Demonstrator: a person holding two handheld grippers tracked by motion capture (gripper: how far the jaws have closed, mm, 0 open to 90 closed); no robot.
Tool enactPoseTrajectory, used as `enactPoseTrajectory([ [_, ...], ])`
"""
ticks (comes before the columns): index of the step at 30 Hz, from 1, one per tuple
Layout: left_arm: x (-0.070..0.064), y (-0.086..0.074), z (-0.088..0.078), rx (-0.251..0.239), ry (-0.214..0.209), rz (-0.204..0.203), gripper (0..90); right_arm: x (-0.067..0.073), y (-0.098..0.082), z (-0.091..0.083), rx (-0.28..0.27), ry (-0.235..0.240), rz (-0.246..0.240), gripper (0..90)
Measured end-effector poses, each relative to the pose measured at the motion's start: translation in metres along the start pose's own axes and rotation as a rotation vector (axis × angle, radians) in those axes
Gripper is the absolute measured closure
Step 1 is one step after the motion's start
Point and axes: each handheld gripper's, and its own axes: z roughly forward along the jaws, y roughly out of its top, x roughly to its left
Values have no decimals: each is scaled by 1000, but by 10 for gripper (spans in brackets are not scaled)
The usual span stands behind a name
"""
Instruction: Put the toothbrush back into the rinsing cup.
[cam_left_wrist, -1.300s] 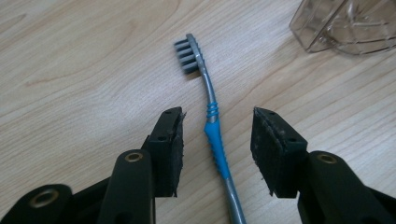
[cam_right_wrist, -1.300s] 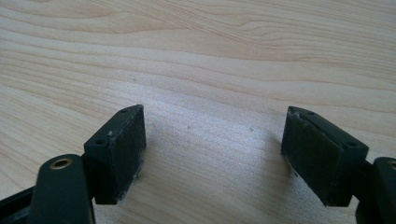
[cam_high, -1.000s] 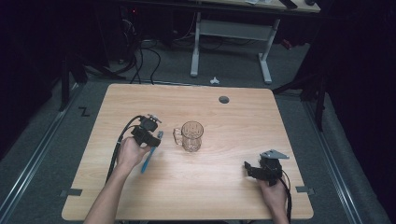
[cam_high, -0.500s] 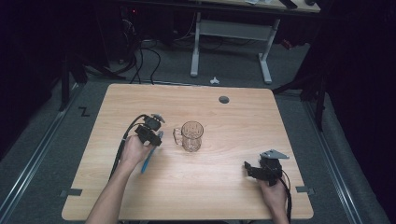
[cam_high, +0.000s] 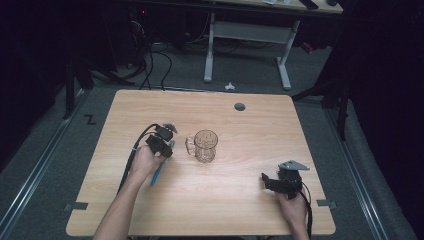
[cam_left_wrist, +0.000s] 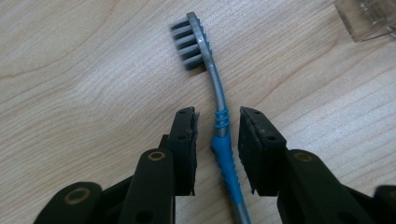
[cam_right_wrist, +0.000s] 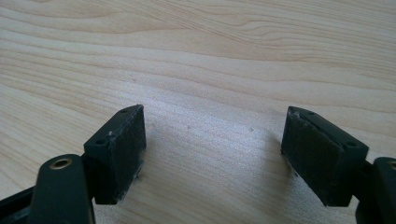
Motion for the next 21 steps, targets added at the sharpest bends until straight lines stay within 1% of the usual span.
enactPoseTrajectory([
  [4, 1, 0, 2, 15, -3, 0, 706, 0, 0, 0, 0, 0, 0, 221],
  [21, 2, 2, 6, 32, -29, -13, 783, 0, 0, 0, 0, 0, 0, 221],
])
